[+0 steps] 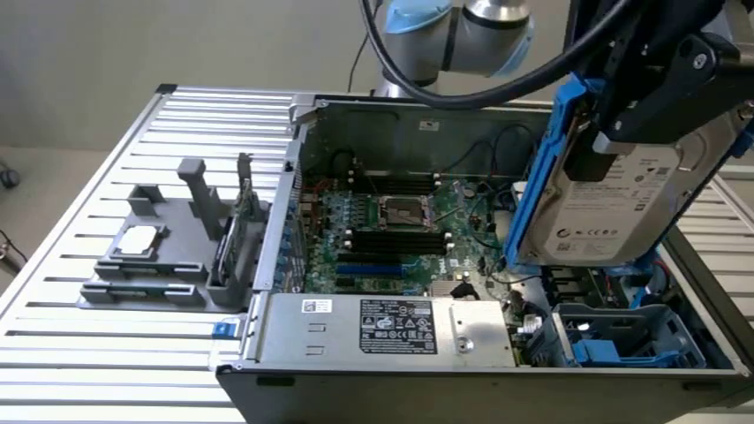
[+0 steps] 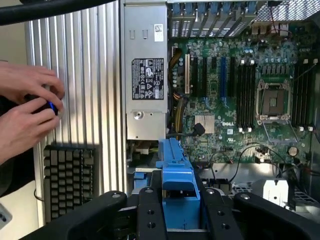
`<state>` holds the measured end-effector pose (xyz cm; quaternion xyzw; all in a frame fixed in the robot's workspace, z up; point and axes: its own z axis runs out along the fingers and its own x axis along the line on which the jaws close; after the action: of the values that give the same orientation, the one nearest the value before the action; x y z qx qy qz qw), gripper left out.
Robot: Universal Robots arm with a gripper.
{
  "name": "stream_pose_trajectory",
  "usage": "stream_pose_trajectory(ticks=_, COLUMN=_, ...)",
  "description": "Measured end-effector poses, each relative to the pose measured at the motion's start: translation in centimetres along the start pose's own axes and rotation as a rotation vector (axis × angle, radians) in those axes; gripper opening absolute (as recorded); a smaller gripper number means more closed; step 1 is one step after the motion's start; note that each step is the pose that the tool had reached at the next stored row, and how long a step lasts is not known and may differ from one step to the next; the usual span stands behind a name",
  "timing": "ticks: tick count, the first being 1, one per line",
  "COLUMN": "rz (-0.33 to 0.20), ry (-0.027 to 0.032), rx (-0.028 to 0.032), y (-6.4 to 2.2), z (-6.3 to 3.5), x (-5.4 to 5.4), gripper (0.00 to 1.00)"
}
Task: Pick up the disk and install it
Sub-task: 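Pick up the disk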
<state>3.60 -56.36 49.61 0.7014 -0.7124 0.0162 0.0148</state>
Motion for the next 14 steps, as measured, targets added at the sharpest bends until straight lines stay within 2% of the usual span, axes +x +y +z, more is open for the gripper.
stream_pose_trajectory(ticks=3, rz=0.0, ry=0.0, rx=-0.0011, y=-0.96, z=0.05, x=0.7, gripper=0.32)
stream_pose_trajectory(ticks=7, rz=0.0, ry=-0.0001, rx=-0.0018, y=-2.69, z=0.21, x=1.3, gripper=0.32)
stream_pose_trajectory(ticks=14, rz=0.0, ry=0.0, rx=-0.0018, y=-5.87, z=1.42, x=1.5, gripper=0.32)
